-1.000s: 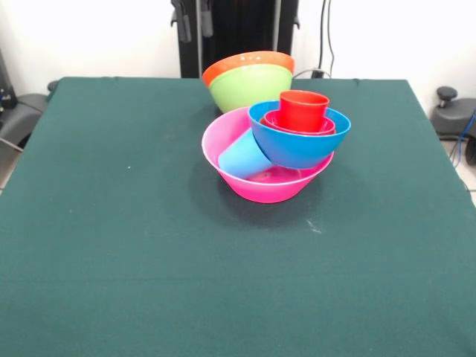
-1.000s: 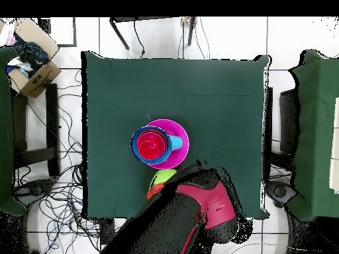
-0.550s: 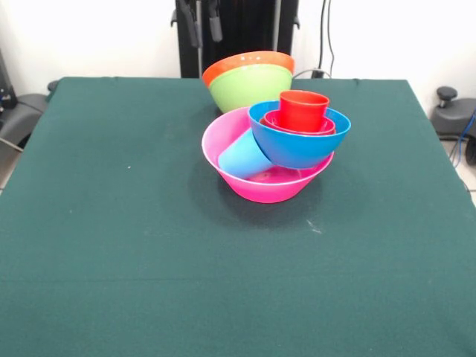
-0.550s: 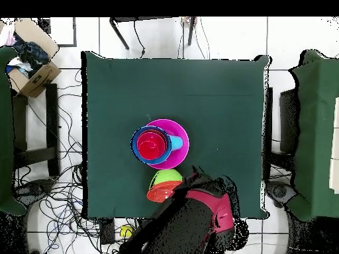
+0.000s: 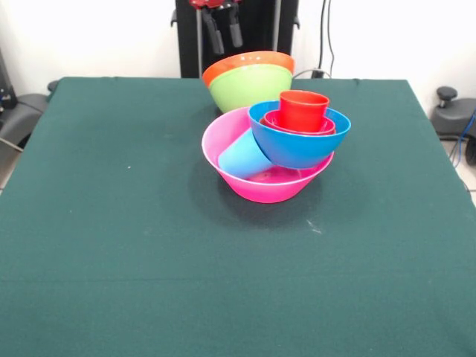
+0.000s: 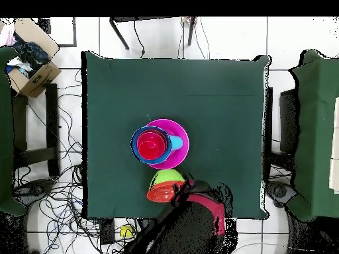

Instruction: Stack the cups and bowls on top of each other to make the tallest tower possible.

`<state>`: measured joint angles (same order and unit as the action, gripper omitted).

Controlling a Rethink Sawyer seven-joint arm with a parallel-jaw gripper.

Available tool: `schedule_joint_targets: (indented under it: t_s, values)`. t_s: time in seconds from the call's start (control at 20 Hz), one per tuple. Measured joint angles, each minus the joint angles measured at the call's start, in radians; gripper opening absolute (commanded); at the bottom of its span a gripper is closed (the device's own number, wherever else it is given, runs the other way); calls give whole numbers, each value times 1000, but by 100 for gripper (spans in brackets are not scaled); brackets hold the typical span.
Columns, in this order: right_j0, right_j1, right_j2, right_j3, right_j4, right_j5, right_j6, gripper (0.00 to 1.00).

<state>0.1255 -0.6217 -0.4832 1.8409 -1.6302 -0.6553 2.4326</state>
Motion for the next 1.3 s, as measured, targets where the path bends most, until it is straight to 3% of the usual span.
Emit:
schedule_joint_targets:
  t_s: [0.35,0.95,1.2,1.3]
  values:
    - [0,0,15,36,67,0,-72,100]
    - [3,21,15,52,104,0,-147,100]
    - [-12,33,15,52,206,0,-226,100]
    - [-21,47,15,52,275,0,-302,100]
